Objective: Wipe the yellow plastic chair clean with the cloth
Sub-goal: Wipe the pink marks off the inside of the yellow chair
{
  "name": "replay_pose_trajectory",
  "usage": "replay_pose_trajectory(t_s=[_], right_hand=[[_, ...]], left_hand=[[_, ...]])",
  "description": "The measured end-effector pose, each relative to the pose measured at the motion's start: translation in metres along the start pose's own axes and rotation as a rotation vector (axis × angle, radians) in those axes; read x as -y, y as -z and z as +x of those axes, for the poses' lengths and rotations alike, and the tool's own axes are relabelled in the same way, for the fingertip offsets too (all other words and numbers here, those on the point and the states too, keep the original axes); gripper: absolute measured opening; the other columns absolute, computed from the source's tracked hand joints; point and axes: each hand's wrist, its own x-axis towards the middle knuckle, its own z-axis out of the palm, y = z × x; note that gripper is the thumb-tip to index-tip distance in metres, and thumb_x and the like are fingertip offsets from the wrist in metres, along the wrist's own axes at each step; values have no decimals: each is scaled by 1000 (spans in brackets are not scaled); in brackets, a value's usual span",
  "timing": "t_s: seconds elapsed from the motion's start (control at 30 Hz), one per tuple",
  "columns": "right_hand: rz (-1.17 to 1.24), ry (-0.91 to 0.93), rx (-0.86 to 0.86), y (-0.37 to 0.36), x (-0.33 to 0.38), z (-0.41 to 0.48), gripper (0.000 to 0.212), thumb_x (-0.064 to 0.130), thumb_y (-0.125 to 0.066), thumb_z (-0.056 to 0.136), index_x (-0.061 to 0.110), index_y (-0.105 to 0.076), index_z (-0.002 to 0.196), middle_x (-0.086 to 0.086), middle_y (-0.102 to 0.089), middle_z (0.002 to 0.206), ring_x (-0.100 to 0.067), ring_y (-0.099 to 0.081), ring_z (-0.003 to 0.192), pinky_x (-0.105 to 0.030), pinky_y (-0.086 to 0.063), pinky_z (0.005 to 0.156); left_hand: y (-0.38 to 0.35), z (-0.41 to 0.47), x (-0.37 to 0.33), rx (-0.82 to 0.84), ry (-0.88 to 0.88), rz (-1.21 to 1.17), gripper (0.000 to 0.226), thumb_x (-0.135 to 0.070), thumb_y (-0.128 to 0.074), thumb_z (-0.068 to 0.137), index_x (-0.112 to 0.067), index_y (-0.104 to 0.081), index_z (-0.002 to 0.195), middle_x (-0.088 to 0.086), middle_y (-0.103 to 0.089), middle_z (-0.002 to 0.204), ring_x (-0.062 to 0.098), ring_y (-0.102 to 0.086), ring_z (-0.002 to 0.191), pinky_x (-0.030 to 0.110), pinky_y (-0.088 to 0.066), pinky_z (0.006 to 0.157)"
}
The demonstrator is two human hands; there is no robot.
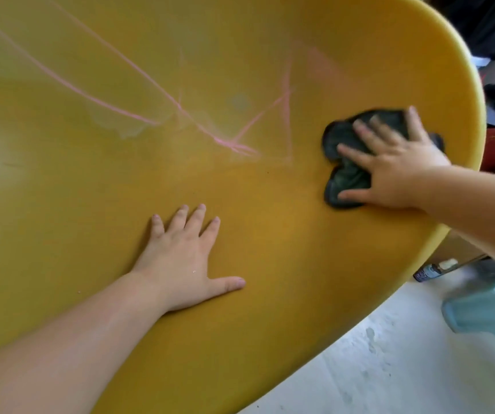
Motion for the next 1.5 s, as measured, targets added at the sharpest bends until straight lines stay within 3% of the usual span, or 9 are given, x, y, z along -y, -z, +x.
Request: replay_pose_trajectory(t_s=[0.17,0.4,0.57,0.73,0.97,1.13,1.23,1.37,1.5], right_hand=[[268,-35,4,-3,62,16,104,96,1,75,37,15,160,-6,25,168,-34,22,155,-64,18,118],[449,530,-39,0,138,-57,87,91,-6,83,51,17,156,12,24,166,-18,21,154,-50,11,125],[222,85,-108,-8,69,-24,121,103,1,64,33,11,162,-15,19,168,-36,17,156,-60,12,122],[362,-6,-158,23,113,40,94,89,-2,84,37,17,159,-10,27,166,-41,26,152,-66,15,118],[588,693,-134,56,226,-51,71,69,-6,93,46,3,160,9,12,170,-32,16,156,-54,8,124],[585,1058,40,37,189,-161,59,63,-13,102,54,3,157,21,18,167,-15,26,153,-37,24,120],[427,704,-235,1,140,-117,61,78,-1,95,61,9,152,-7,-9,171,-34,-10,157,-43,0,125],[316,171,-77,8,102,-8,107,102,13,59,51,22,153,-16,24,167,-36,21,155,-59,14,122],[494,104,-143,49,177,31,108,101,1,69,41,18,158,-16,25,167,-38,22,154,-65,11,121]], left_hand=[[1,-11,3,2,3,-3,117,-98,-16,67,-27,-6,159,4,0,167,29,-6,152,57,-16,119],[-6,-41,19,-27,-89,-25,115,-98,-20,65,-30,-13,158,-1,-5,167,24,-9,152,50,-15,121],[-3,-57,37,-159,-149,-55,108,-96,-29,63,-25,-57,139,2,-51,147,25,-46,135,46,-41,107],[28,-36,59,-206,126,-17,78,-75,-25,81,-22,-60,126,3,-57,129,29,-47,124,45,-45,98],[48,-40,93,-91,323,52,48,-51,-45,94,-20,-54,130,10,-52,132,35,-45,125,46,-43,96],[59,-47,99,51,355,70,50,-52,-42,96,-23,-51,136,8,-47,141,34,-42,131,46,-42,100],[64,-61,96,166,351,137,51,-54,-39,97,-27,-49,138,4,-45,144,32,-43,132,47,-44,101],[52,-95,101,254,245,312,55,-60,-36,95,-32,-42,142,0,-42,144,26,-41,131,47,-45,99],[38,-124,115,241,154,362,68,-66,-36,93,-36,-23,153,-1,-26,159,24,-35,139,46,-42,106]])
